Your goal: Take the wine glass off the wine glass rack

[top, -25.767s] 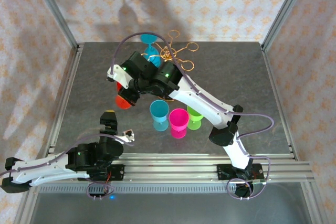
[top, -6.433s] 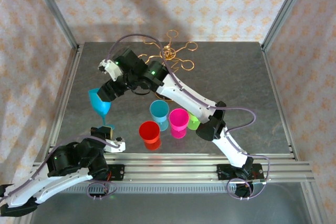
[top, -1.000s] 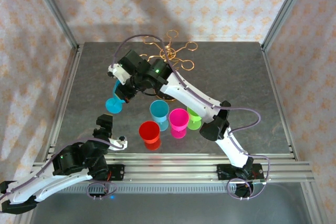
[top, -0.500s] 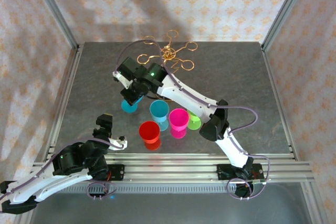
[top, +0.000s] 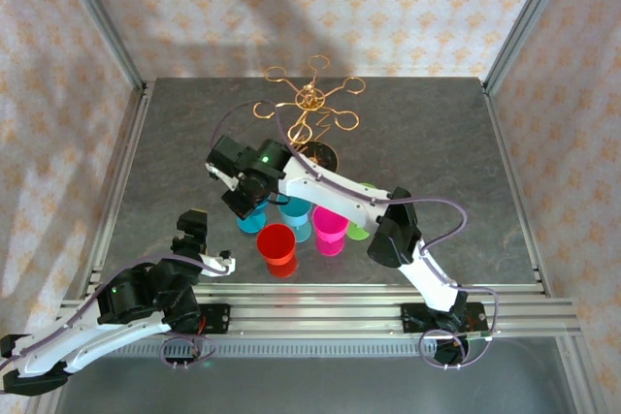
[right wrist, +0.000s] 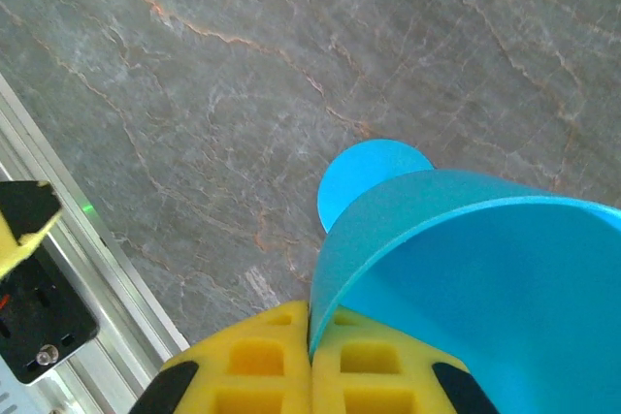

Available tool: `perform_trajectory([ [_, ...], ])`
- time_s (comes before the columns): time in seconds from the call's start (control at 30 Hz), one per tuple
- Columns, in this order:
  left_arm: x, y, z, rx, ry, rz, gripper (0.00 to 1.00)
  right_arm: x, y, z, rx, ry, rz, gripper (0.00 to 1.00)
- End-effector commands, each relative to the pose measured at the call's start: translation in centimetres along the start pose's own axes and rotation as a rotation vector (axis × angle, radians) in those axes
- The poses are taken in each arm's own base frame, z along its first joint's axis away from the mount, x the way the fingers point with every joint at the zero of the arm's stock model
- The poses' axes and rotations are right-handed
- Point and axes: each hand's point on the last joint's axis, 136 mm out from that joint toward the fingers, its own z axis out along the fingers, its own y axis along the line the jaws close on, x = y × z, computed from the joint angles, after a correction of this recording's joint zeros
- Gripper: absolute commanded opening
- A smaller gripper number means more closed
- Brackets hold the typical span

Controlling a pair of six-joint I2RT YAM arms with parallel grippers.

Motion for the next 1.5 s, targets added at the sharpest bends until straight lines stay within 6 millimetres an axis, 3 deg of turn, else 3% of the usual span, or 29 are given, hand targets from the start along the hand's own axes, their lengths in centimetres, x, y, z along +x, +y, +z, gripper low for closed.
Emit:
perform_trajectory([
  [0.0, 0.2, 0.0, 0.2, -0.016, 0.015, 0.0, 0.99, -1.1, 0.1, -3.2, 0.011, -0.085, 0.023, 0.0],
  [0.7, 0.1, 0.0, 0.2, -0.017, 0.01, -0.002, 0.99, -0.5, -0.6, -1.9, 0.061, -0.071, 0.039, 0.01],
  [1.47, 0.3, 0.0, 0.0, -0.02, 0.007, -0.006, 0.99, -0.9, -0.5, -0.3, 0.063, -0.045, 0.04, 0.14],
])
